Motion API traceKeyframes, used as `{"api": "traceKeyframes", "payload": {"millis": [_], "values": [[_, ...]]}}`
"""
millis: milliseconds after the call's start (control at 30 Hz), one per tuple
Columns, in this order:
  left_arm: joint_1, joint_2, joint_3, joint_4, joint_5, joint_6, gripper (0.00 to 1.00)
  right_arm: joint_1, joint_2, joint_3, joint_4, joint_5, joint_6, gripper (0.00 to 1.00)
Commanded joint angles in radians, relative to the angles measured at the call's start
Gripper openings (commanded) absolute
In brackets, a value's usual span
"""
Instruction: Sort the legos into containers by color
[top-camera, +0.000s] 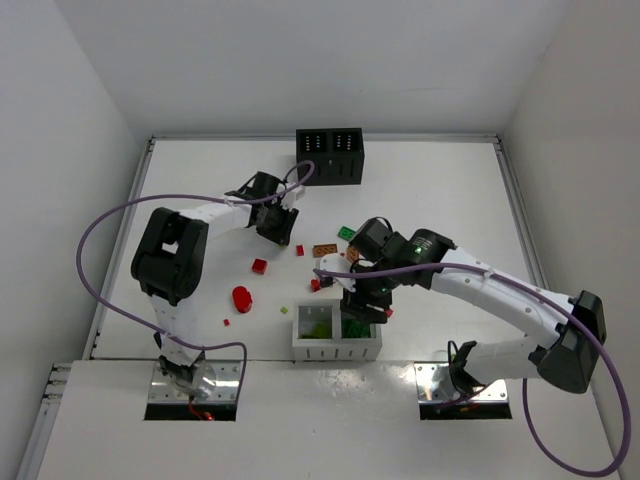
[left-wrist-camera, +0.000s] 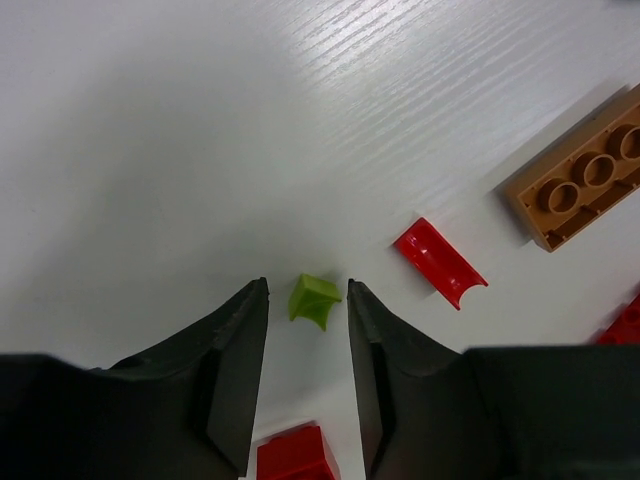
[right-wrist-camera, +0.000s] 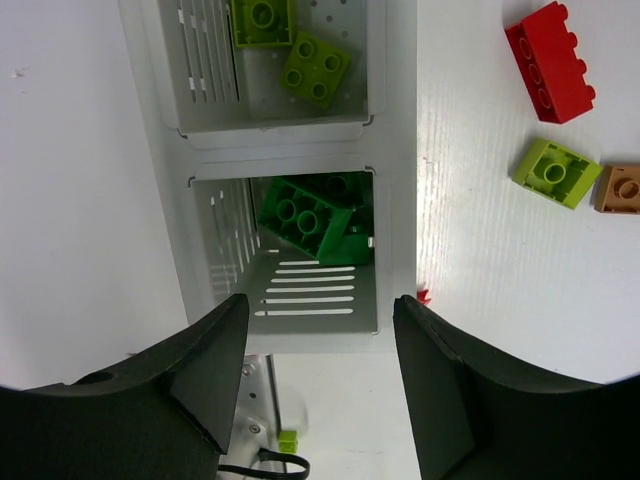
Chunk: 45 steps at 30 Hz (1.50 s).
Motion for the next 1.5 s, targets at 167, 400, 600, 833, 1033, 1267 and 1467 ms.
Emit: {"api": "traceKeyframes", "payload": {"millis": [167, 400, 600, 833, 1033, 1267, 1467], "values": [[-0.012, 0.021, -0.008, 0.0, 0.003, 0.045, 0.4, -0.01, -0.034, -0.001, 0.045, 0.025, 0.034, 0.6], [-0.012, 0.043, -0.027, -0.009, -0.008, 0.074, 0.39, -0.01, -0.034, -0.01, 0.056, 0.046, 0.034, 0.6], [-0.012, 0.043, -0.036, -0.018, -0.008, 0.095, 0.23, -0.02, -0.034, -0.019, 0.076, 0.08, 0.053, 0.6], [-0.012, -0.035, -0.088, -0.018, 0.032, 0.126, 0.08, -0.044, -0.044, -0.019, 0.158, 0.155, 0.158, 0.59], [-0.012, -0.15, -0.088, -0.018, 0.108, 0.135, 0.04, -0.112, -0.034, 0.001, 0.236, 0.287, 0.28, 0.58], [-0.021, -0.408, -0.128, -0.04, 0.286, 0.187, 0.02, -0.268, 0.051, -0.008, 0.277, 0.405, 0.402, 0.68], [-0.107, -0.632, -0.142, -0.233, 0.51, 0.353, 0.02, -0.436, 0.171, 0.088, 0.255, 0.261, 0.507, 0.68]]}}
